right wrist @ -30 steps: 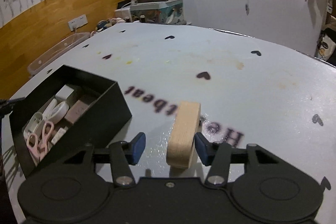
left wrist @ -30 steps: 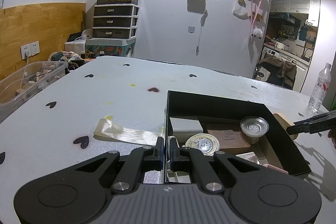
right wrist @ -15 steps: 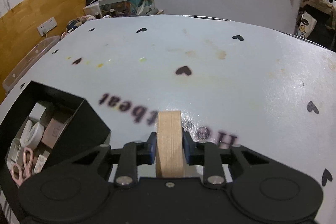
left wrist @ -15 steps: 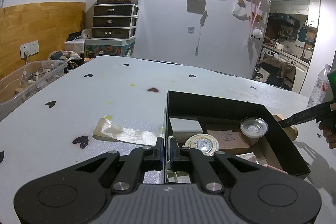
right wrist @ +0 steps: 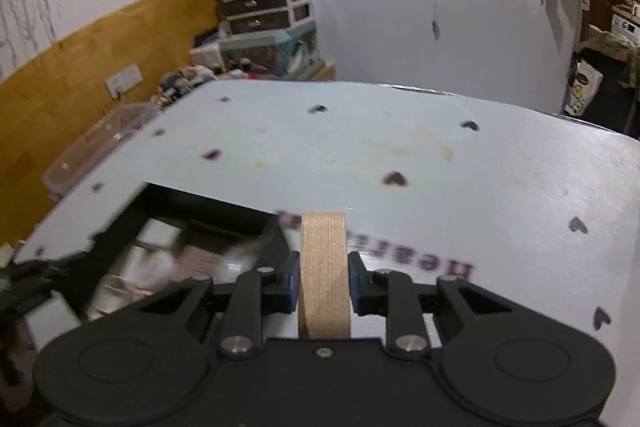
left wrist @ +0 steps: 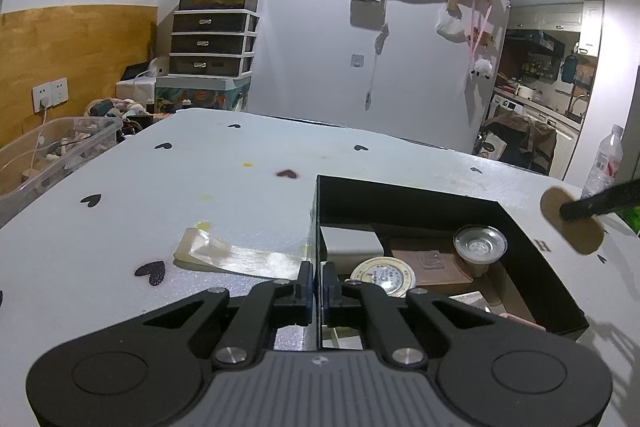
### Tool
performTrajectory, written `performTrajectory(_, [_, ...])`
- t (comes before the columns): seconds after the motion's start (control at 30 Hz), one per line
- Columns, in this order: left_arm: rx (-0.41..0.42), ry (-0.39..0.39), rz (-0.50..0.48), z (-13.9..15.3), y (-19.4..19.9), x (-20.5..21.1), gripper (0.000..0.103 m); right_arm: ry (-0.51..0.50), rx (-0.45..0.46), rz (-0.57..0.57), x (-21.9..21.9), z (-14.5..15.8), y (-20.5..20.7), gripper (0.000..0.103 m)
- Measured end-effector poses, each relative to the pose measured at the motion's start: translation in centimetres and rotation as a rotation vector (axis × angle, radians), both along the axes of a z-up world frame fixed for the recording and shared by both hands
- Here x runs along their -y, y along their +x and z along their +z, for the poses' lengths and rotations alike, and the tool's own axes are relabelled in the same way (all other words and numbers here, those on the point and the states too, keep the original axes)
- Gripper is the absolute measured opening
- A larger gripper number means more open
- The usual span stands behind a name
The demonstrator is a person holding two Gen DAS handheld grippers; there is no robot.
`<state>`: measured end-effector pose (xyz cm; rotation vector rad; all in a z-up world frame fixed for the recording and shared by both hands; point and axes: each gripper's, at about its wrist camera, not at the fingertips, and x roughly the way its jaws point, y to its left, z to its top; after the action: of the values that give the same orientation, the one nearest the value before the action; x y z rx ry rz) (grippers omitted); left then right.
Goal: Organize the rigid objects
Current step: 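Carry the wooden block into the black box and release it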
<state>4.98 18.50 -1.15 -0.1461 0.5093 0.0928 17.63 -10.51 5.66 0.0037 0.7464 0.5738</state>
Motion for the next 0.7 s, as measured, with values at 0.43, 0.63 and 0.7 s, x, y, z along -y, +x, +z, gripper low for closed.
performTrajectory(0.43, [-0.016, 0.082, 0.009, 0.1, 0.1, 1.0, 0.002, 0.017, -0.102, -0.046, -7.4, 0.0, -3.3, 0.025])
performTrajectory(0.63, [-0.017, 0.095, 0.008, 0.1, 0.0, 1.1, 0.002, -0.076, -0.124, -0.097, -9.0, -1.6, -3.3, 0.025])
performTrajectory(0.7, [-0.016, 0.092, 0.007, 0.1, 0.0, 1.1, 0.002, -0.124, -0.088, -0.091, -9.4, -1.8, -3.5, 0.025])
